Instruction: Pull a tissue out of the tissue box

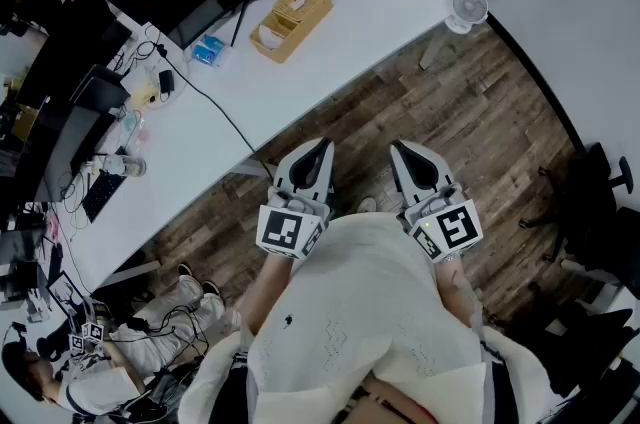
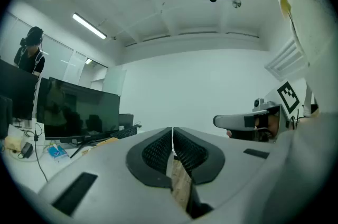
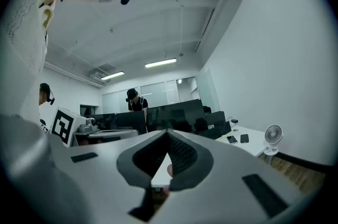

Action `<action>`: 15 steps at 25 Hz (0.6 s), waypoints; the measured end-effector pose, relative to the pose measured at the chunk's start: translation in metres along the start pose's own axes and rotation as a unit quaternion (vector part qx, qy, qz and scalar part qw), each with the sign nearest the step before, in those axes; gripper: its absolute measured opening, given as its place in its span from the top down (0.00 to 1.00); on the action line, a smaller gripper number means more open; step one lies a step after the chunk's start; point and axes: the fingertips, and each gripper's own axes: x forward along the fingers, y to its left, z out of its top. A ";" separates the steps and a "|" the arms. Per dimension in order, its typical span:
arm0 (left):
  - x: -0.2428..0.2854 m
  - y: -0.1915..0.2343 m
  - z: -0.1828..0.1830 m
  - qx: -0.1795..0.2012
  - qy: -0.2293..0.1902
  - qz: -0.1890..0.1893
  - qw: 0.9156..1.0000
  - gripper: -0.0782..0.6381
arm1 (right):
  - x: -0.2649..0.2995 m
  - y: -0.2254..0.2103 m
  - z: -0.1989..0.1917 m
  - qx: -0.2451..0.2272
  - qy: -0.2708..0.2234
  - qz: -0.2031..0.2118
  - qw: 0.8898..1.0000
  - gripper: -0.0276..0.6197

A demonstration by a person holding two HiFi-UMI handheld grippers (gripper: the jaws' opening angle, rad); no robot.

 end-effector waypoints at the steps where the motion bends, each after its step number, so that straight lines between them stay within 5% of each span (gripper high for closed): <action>1: -0.001 -0.001 -0.003 -0.002 0.001 0.001 1.000 0.86 | -0.002 -0.001 -0.001 0.000 0.004 0.000 1.000 0.96; 15: 0.000 -0.004 -0.017 -0.010 0.016 0.008 1.000 0.86 | 0.001 0.002 -0.010 0.001 0.027 0.018 0.999 0.96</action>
